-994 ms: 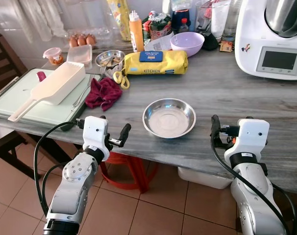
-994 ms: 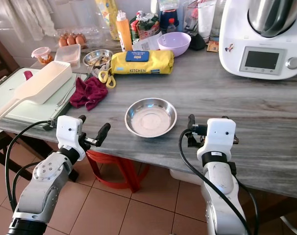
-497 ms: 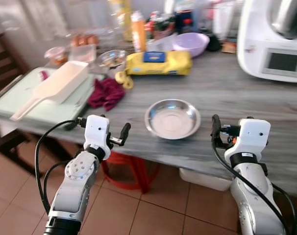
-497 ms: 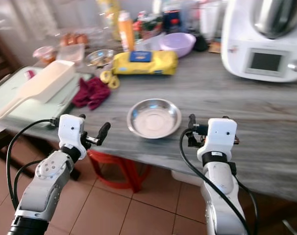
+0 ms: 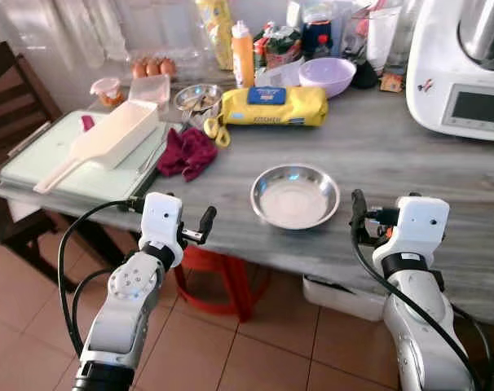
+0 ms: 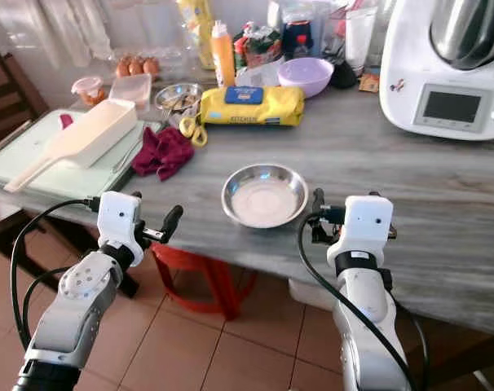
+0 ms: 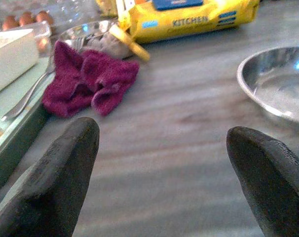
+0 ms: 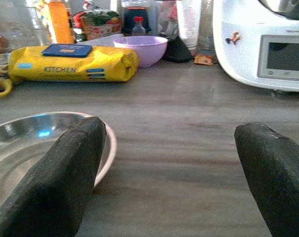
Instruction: Setting the table
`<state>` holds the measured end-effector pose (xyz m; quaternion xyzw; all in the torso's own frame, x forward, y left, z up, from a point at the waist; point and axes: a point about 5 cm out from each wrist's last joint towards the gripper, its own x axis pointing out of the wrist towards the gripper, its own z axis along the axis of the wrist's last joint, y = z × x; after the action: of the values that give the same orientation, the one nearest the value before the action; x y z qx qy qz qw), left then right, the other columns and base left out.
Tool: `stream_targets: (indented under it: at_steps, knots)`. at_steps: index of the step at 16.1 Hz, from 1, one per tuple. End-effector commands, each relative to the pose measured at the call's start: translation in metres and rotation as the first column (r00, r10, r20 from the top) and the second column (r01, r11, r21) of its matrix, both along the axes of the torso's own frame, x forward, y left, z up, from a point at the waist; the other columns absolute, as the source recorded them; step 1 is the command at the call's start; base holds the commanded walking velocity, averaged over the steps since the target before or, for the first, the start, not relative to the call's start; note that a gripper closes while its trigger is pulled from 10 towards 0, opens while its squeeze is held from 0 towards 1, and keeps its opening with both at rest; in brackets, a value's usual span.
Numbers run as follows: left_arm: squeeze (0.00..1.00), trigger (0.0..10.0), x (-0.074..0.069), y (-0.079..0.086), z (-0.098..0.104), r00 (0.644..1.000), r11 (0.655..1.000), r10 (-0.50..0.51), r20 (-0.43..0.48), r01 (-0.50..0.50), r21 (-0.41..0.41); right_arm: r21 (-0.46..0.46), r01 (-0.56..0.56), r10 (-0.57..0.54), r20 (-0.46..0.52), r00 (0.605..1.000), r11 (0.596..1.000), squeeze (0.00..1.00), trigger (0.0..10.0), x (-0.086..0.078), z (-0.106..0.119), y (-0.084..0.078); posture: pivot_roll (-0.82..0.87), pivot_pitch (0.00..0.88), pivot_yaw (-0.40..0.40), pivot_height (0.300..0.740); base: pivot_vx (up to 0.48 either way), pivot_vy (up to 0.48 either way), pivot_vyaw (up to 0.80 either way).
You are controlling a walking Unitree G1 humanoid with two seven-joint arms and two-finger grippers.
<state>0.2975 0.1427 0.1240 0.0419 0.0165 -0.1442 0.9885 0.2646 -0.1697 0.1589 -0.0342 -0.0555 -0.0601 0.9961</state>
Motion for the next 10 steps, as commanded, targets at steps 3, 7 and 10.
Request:
stream_targets:
  at_steps: [3, 7, 10]
  knots:
    - [0.0, 10.0, -0.0011, 0.0062, -0.002, 1.0, 1.0, 0.018, -0.016, -0.018, 0.017, 0.017, -0.014, 0.014, 0.003, 1.0, 1.0, 0.0, 10.0, 0.0002, 0.0003, 0.0032, -0.16, 0.073, 0.125, 0.74, -0.31, 0.0, 0.0]
    - [0.0, 10.0, -0.0017, 0.0061, -0.0018, 1.0, 1.0, 0.015, -0.016, -0.014, 0.019, 0.022, -0.011, 0.011, 0.001, 1.0, 1.0, 0.0, 10.0, 0.0002, -0.0005, 0.0027, -0.16, 0.074, 0.126, 0.74, -0.319, 0.0, 0.0]
    - [0.0, 10.0, -0.0023, 0.0056, -0.0019, 1.0, 1.0, 0.013, -0.017, -0.013, 0.021, 0.024, -0.008, 0.008, 0.0, 1.0, 1.0, 0.0, 10.0, 0.0005, -0.0007, 0.0019, -0.16, 0.075, 0.126, 0.74, -0.32, 0.0, 0.0]
